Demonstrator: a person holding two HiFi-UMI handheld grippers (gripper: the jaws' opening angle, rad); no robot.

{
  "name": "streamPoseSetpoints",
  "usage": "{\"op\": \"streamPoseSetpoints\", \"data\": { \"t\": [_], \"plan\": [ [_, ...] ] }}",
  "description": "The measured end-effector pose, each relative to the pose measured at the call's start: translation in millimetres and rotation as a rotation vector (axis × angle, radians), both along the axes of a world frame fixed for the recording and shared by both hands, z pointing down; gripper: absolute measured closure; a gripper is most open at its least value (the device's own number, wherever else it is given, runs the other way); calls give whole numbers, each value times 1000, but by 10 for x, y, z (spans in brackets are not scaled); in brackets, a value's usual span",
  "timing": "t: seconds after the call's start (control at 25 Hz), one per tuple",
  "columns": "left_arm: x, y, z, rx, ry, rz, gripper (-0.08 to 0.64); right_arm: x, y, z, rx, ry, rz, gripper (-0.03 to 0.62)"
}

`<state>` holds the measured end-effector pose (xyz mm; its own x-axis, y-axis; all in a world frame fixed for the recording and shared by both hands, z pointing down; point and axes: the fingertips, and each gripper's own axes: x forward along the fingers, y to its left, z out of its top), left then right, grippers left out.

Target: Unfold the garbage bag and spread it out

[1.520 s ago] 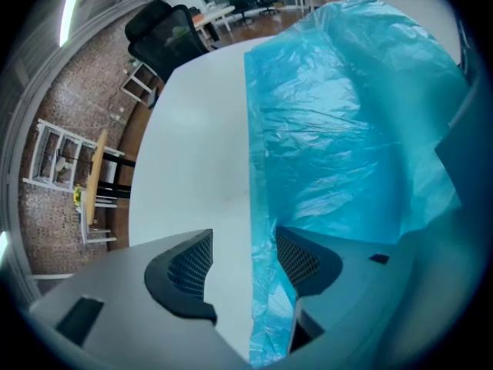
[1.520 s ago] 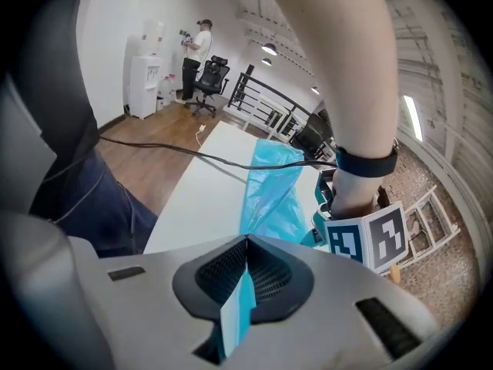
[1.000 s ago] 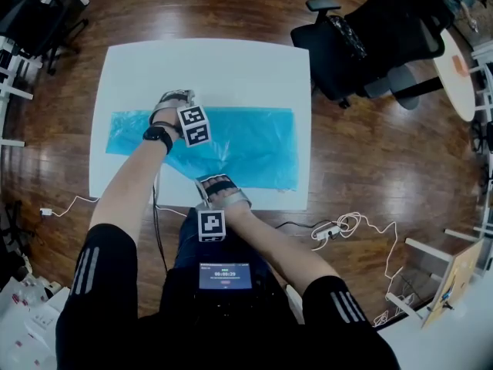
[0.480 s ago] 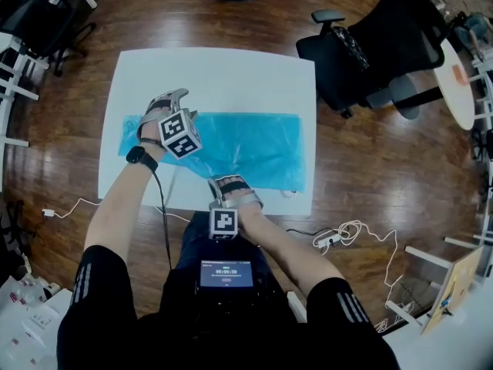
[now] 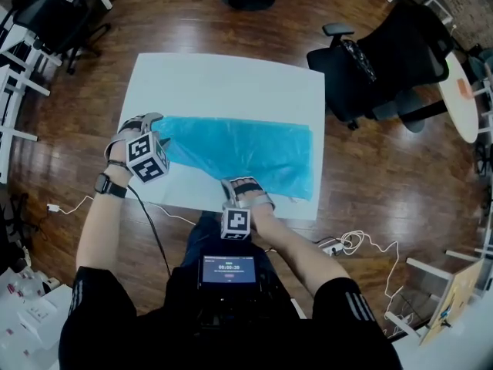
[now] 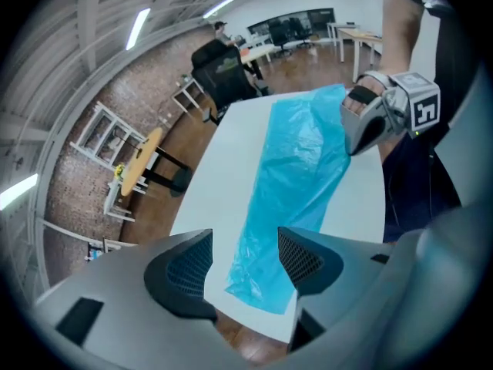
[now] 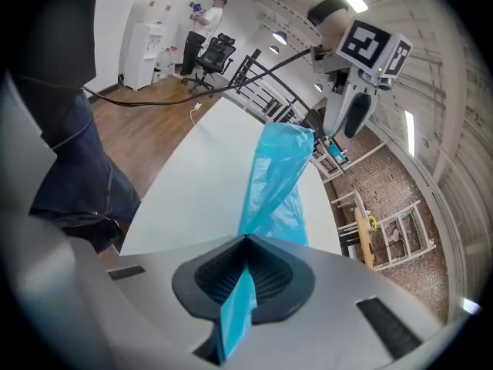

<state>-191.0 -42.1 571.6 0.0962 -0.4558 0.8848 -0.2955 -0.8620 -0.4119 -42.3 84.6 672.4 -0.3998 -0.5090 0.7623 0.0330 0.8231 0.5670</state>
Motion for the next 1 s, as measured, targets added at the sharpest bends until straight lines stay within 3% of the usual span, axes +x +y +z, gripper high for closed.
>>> {"op": "streamPoseSetpoints", "data": {
  "t": [0.16, 0.24, 0.52, 0.72, 0.8, 1.0],
  "plan": [
    [-382, 246, 387, -47, -172, 78, 288, 16, 24, 0, 5, 18, -17, 563],
    [-536, 301, 528, -57, -222, 88, 288, 6, 33, 22, 4, 24, -20, 563],
    [-626, 116, 504, 45, -301, 127, 288, -5, 63, 12, 1, 24, -38, 563],
    [-653, 60, 696, -64, -351, 174, 288, -22, 88, 32, 2, 27, -37, 563],
    [-649, 75, 753, -96, -353, 186, 326, -26, 69, 24, 12, 33, -36, 563],
    [-587, 148, 832, -80, -333, 223, 524, -1, 74, 62, -2, 26, -22, 560]
  ]
}}
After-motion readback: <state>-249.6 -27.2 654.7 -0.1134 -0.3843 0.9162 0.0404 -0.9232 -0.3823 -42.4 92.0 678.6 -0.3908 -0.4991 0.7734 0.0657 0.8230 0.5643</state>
